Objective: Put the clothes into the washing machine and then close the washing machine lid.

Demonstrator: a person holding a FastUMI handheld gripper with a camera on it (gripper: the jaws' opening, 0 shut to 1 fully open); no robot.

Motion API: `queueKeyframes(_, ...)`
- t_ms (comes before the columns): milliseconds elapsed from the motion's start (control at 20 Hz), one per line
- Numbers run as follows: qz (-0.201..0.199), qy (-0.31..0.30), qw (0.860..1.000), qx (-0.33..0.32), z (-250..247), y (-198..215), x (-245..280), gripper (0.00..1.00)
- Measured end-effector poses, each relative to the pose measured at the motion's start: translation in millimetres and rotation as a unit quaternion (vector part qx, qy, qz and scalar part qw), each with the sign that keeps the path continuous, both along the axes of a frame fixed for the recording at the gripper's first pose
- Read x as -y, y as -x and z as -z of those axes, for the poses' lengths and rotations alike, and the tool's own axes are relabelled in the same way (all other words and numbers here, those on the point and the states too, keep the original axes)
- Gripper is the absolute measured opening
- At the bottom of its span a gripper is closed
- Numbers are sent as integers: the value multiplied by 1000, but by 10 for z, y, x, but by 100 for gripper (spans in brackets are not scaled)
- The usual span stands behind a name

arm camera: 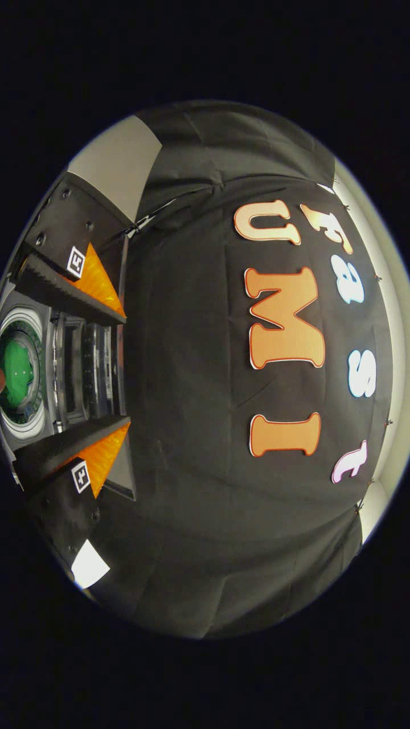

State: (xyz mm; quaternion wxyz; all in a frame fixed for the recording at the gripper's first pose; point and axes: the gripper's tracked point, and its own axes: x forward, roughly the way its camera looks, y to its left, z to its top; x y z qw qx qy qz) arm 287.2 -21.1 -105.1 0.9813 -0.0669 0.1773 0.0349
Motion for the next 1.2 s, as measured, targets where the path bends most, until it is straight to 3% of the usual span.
queueKeyframes(400, 1, -7, 1000, 0, 264, -583, 97, 100)
queueKeyframes(1200, -20, -22, 999, 32, 214, -273, 183, 99)
